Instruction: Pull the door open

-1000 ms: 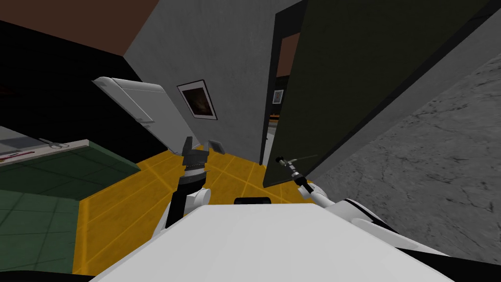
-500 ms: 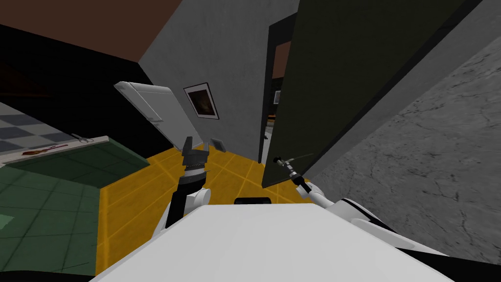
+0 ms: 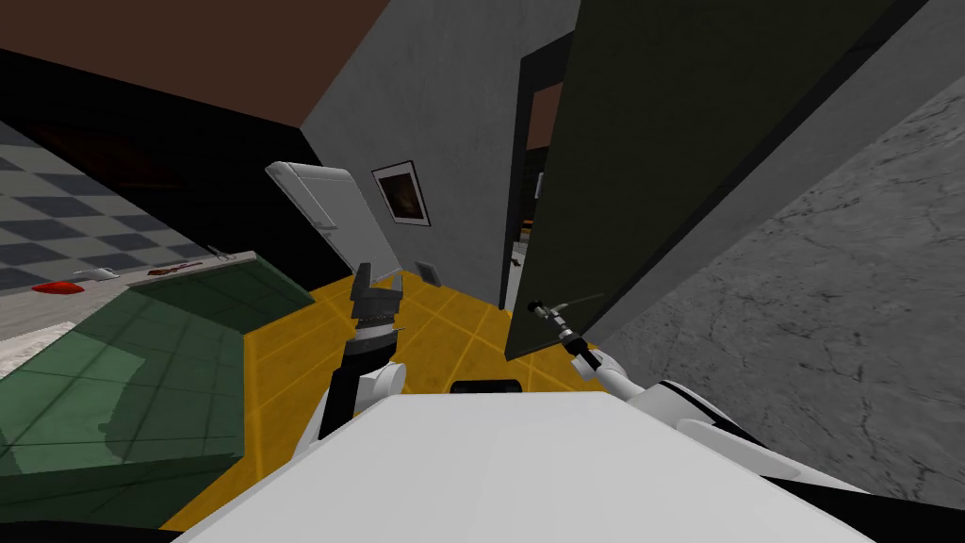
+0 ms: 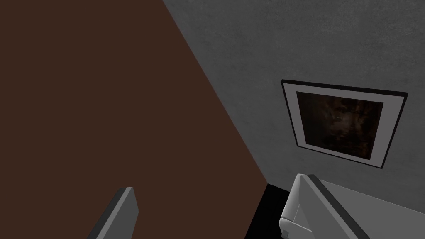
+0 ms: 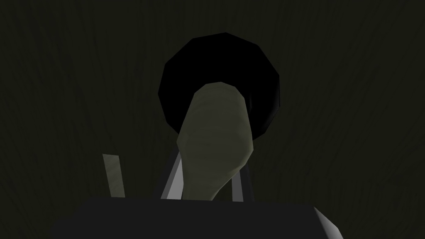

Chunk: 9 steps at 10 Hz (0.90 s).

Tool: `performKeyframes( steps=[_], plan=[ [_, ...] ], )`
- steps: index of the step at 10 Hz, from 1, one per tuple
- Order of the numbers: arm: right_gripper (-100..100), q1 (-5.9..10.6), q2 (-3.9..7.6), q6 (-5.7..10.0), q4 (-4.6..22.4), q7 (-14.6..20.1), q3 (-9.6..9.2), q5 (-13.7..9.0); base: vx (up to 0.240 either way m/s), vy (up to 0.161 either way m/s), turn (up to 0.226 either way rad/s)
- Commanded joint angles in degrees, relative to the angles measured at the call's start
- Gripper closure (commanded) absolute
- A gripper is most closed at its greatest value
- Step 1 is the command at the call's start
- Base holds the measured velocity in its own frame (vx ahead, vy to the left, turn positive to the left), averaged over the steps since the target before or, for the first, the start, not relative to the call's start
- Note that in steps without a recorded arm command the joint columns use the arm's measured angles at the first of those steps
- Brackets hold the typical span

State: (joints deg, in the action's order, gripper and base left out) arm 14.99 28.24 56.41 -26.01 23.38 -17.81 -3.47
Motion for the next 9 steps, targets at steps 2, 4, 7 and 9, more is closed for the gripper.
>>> performKeyframes(
  steps=[2, 4, 7, 9],
  plan=[
    [100, 0.26, -1.04, 0.42, 0.38, -0.13, -0.99, 0.34, -0.174, -0.126, 0.104],
    [100, 0.49, -1.09, 0.41, 0.43, -0.22, -1.29, 0.22, -0.084, -0.056, 0.079],
    [100, 0.67, -1.13, 0.4, 0.47, -0.3, -1.52, 0.12, -0.138, -0.135, 0.112],
    [100, 0.78, -1.15, 0.39, 0.49, -0.34, -1.66, 0.07, -0.109, -0.133, 0.09]
  ],
)
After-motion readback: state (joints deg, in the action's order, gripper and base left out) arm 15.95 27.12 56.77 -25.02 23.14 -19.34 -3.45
